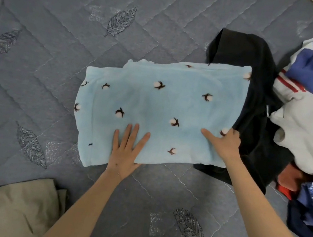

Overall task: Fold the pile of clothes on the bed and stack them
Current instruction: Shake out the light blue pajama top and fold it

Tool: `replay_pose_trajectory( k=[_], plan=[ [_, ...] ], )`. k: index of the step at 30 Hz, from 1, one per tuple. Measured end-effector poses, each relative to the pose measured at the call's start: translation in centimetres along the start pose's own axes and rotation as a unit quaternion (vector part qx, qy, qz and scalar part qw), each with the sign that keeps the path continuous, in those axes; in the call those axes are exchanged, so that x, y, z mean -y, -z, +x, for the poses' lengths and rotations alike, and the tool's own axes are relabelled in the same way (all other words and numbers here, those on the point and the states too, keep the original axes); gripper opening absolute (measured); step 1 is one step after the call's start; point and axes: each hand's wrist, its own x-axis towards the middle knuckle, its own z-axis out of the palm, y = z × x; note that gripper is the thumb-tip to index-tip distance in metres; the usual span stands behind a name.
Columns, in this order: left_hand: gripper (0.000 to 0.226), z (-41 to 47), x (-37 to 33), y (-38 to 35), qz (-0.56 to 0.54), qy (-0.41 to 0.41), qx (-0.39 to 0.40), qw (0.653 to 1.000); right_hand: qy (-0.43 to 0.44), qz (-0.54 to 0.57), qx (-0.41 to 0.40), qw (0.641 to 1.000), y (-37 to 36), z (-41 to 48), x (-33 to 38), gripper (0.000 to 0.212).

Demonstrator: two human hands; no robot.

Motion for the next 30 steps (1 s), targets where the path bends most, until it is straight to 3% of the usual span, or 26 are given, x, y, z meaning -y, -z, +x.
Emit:
replay_pose_trajectory(
  k=[7, 11, 20, 24, 27, 30],
  plan=[
    [0.100, -0.8, -0.3, 1.4, 0.014, 0.000, -0.044, 0.999, -0.051, 0.245, 0.026, 0.968, 0.9, -1.9, 0.2, 0.078],
    [0.111, -3.4, -0.8, 0.9, 0.014, -0.023, -0.031, 0.999, -0.099, 0.264, 0.137, 0.950, 2.5, -3.9, -0.7, 0.032],
    [0.117, -12.2, -6.3, 0.2, -0.042, -0.092, -0.007, 0.995, -0.158, 0.256, 0.192, 0.934, 6.0, -9.4, -8.7, 0.048],
    [0.112, -12.9, -8.0, -1.2, -0.023, -0.094, 0.025, 0.995, -0.156, 0.269, 0.166, 0.936, 5.3, -10.3, -10.3, 0.035],
    [0.098, -12.0, -9.0, -1.6, -0.038, -0.075, 0.008, 0.996, -0.144, 0.285, 0.145, 0.936, 4.2, -10.2, -10.6, 0.030],
    [0.083, -10.0, -10.7, -1.0, -0.087, -0.002, -0.005, 0.996, -0.135, 0.295, 0.144, 0.935, 3.9, -10.3, -10.9, 0.053]
  ],
)
